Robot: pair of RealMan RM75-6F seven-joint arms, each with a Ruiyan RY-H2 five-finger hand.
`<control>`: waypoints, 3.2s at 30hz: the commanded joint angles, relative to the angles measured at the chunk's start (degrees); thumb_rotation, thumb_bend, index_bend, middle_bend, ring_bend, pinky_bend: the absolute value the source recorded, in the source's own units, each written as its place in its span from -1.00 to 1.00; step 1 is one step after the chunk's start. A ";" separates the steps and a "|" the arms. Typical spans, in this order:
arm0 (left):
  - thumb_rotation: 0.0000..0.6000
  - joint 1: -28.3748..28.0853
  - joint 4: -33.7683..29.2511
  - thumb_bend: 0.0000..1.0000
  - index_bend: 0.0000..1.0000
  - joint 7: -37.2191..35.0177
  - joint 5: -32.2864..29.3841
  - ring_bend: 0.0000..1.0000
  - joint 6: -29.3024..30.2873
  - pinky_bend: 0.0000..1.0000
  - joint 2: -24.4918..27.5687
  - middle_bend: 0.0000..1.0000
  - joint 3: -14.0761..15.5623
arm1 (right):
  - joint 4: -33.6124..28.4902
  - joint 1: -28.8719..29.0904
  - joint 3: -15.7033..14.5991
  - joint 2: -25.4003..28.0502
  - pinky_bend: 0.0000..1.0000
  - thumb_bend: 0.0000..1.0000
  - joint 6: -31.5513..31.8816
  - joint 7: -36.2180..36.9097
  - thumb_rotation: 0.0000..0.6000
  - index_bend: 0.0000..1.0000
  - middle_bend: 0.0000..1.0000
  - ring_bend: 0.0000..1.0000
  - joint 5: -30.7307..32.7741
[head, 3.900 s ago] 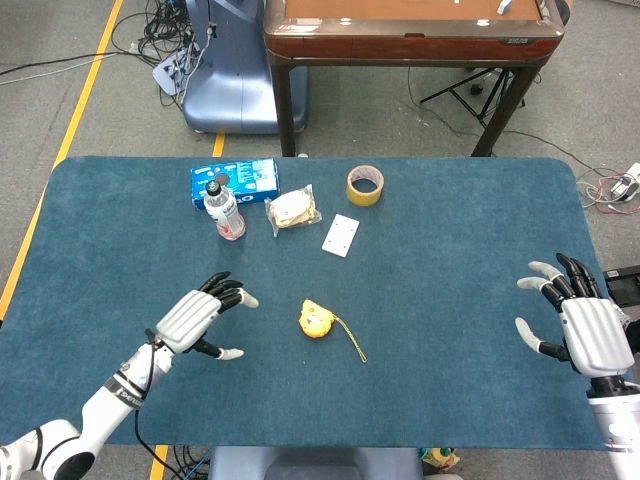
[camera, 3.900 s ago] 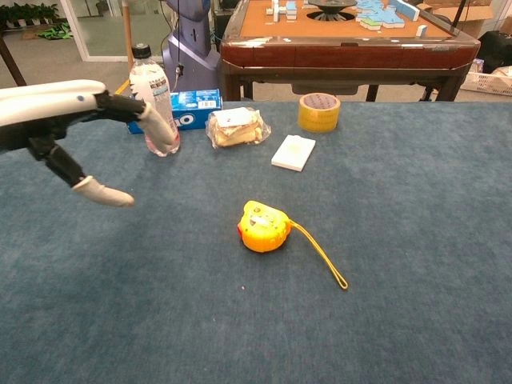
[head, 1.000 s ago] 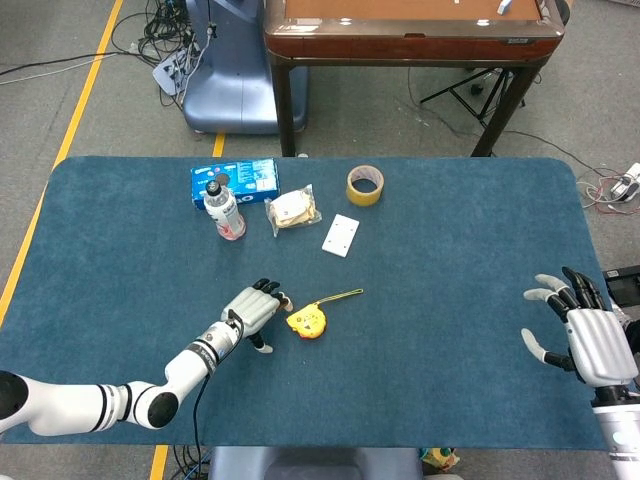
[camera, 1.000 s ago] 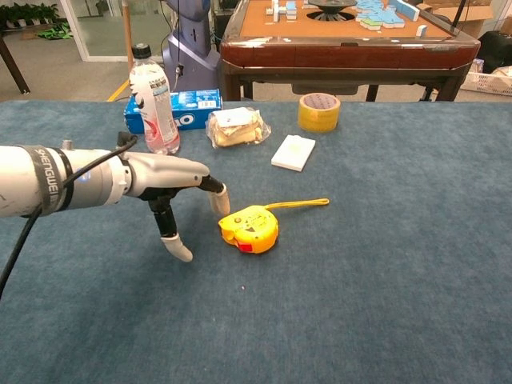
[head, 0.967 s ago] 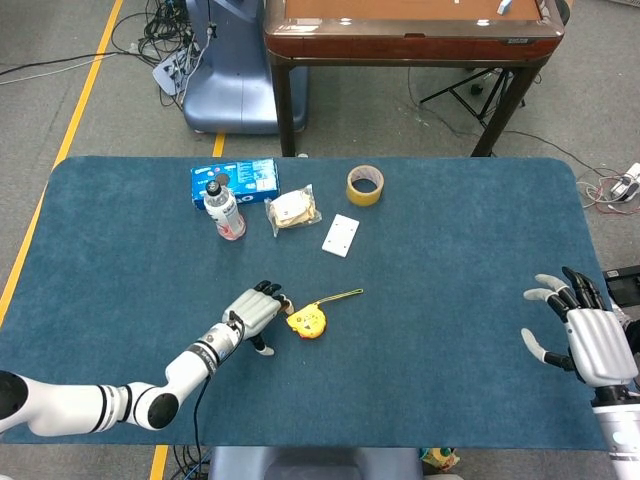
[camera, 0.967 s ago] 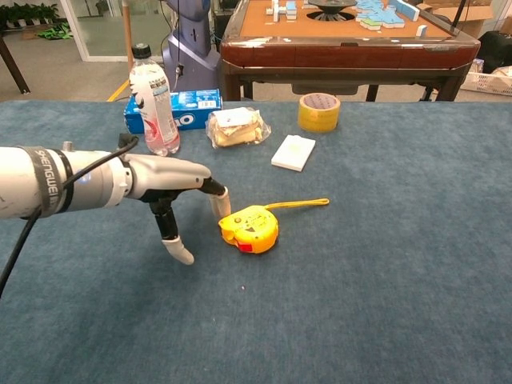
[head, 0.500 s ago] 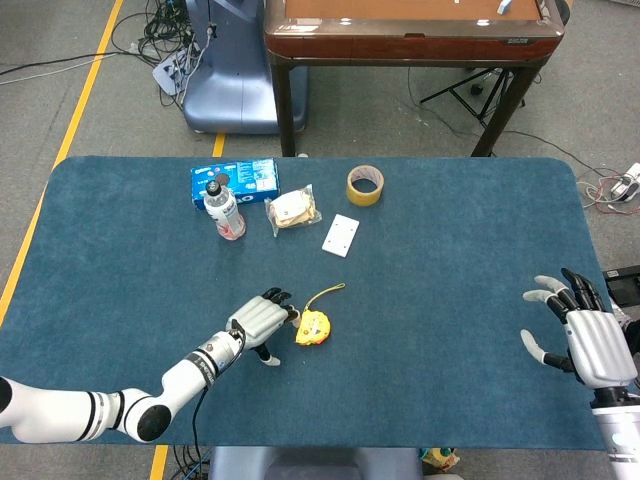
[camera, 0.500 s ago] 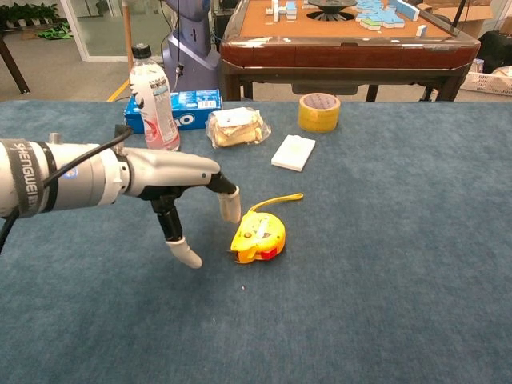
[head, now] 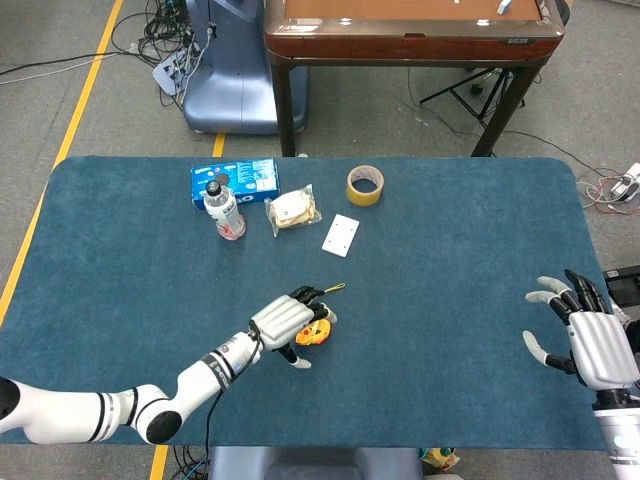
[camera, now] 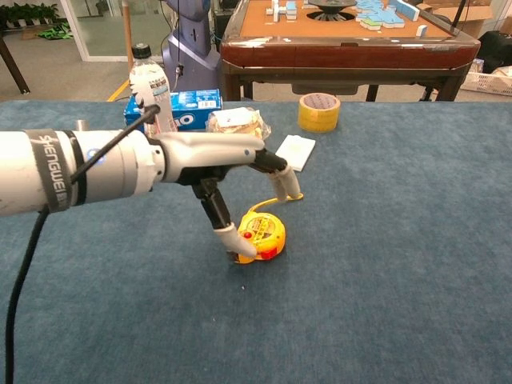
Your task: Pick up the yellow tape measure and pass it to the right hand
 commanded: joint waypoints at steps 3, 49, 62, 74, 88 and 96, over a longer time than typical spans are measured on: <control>1.00 -2.20 1.93 -0.85 -0.52 1.48 -0.48 -1.00 -1.93 -1.00 -3.29 -0.50 -0.25 | 0.12 -0.22 -0.02 0.09 -1.00 -0.20 0.21 0.38 1.00 -0.35 -0.61 -0.90 -0.01; 1.00 -1.38 -2.69 -0.85 -0.50 17.29 -18.29 -0.96 7.67 -1.00 2.19 -0.47 8.87 | -0.25 -0.29 0.06 -0.31 -1.00 -0.20 0.49 1.32 1.00 -0.35 -0.61 -0.90 -1.71; 1.00 2.68 -2.68 -0.85 -0.79 17.12 -14.18 -0.97 13.71 -1.00 -3.09 -0.67 7.28 | 0.31 -0.47 -0.09 0.02 -1.00 -0.20 0.23 2.44 1.00 -0.35 -0.61 -0.90 -1.38; 1.00 3.01 2.47 -0.85 -0.80 21.37 -15.57 -0.97 14.26 -1.00 -9.25 -0.69 5.63 | 0.15 -1.08 -0.18 0.58 -1.00 -0.20 0.96 2.81 1.00 -0.35 -0.61 -0.90 -1.36; 1.00 4.57 9.16 -0.85 -0.60 22.16 -15.10 -0.94 14.39 -1.00 -11.30 -0.64 3.82 | 0.05 -1.05 0.03 0.63 -1.00 -0.20 0.86 2.63 1.00 -0.35 -0.61 -0.90 -1.00; 1.00 5.90 8.44 -0.85 -0.47 22.51 -11.82 -0.87 15.07 -1.00 -10.33 -0.58 4.45 | -0.01 -0.75 0.20 0.55 -1.00 -0.20 0.45 2.44 1.00 -0.35 -0.61 -0.90 -0.82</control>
